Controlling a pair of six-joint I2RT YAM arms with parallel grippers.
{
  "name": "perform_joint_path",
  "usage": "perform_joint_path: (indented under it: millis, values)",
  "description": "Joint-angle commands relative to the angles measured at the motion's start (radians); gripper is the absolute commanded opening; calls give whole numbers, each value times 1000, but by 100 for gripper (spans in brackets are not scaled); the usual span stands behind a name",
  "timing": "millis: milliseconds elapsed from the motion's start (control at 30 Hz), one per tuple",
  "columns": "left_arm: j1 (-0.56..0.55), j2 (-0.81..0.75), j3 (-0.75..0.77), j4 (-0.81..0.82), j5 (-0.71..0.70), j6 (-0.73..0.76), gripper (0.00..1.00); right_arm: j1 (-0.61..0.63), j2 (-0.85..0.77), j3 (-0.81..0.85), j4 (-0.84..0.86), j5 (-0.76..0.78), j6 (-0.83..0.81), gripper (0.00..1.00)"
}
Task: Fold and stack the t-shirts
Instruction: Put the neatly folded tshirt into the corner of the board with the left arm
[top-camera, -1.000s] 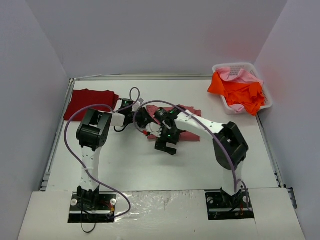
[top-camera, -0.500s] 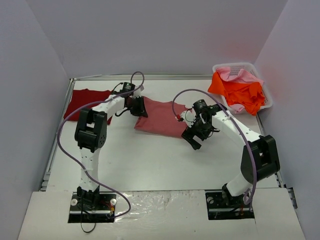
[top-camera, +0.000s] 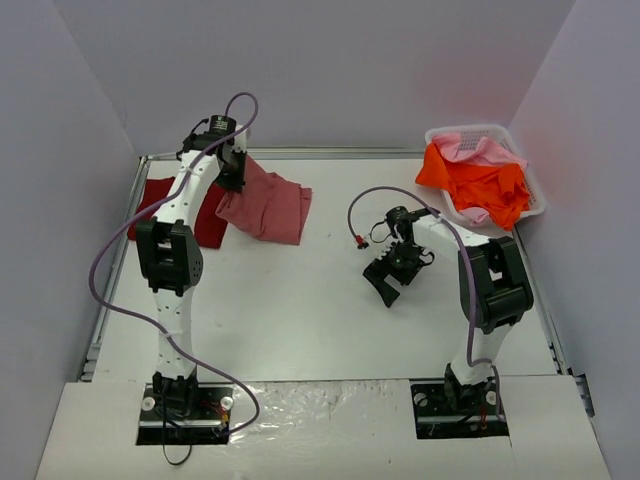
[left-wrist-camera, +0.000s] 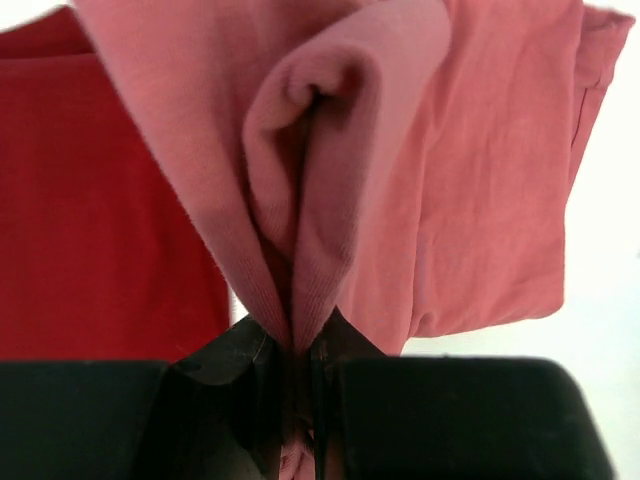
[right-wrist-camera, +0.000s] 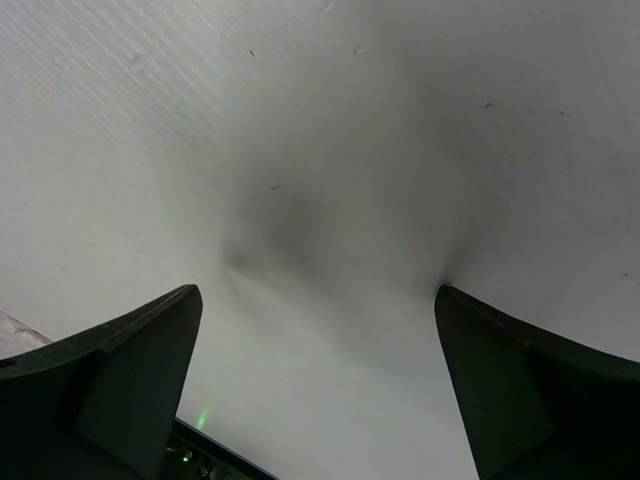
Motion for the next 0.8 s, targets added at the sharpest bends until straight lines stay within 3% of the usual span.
perform_joint_path:
  millis: [0, 267, 500, 767]
  values:
    - [18, 20, 115, -162, -122, 92, 2, -4, 17, -25, -23, -29, -11, 100]
    - [49, 77, 292, -283, -298, 224, 2, -7, 31, -31, -17, -14, -6, 100]
    - [60, 17, 289, -275, -408, 292, 2, -8, 66, -29, -14, 1, -2, 100]
    - [83, -51, 284, -248, -424, 307, 2, -7, 83, -31, -14, 14, -2, 100]
